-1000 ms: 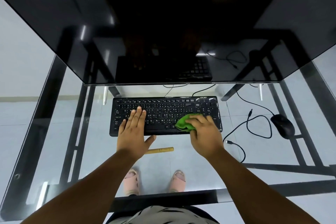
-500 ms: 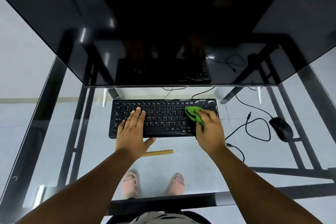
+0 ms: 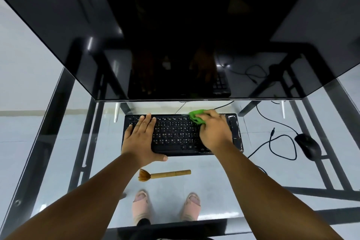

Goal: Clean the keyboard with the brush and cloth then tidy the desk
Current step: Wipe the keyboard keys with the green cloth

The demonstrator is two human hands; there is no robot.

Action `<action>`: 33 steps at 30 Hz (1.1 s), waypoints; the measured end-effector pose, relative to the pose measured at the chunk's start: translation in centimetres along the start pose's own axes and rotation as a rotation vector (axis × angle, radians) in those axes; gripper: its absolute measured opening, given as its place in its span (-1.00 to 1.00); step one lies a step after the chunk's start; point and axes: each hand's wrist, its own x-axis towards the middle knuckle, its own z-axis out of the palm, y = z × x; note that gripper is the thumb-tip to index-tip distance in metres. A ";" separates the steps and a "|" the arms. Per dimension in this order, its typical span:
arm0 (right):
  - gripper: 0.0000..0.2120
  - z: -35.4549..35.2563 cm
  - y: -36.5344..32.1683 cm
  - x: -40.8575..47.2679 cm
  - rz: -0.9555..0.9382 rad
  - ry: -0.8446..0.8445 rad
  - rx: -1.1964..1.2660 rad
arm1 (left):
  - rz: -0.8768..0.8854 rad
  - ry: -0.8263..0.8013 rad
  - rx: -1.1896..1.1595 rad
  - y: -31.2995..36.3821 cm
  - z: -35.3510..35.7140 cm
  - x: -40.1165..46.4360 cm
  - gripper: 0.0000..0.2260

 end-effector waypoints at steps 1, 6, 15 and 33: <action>-0.57 -0.2 0.3 0.1 0.069 0.024 0.013 | -0.002 -0.006 0.000 -0.4 -0.2 0.0 0.18; -0.59 -0.4 -1.0 1.3 0.194 0.015 -0.001 | 0.015 -0.013 -0.007 -0.9 -0.4 0.3 0.20; -0.55 1.0 -3.1 0.6 -0.028 -0.073 -0.031 | 0.016 -0.011 0.045 -0.9 -0.9 0.5 0.22; -0.55 1.5 -5.2 1.1 -0.046 -0.136 -0.054 | 0.001 -0.018 0.114 -0.3 -1.8 0.6 0.25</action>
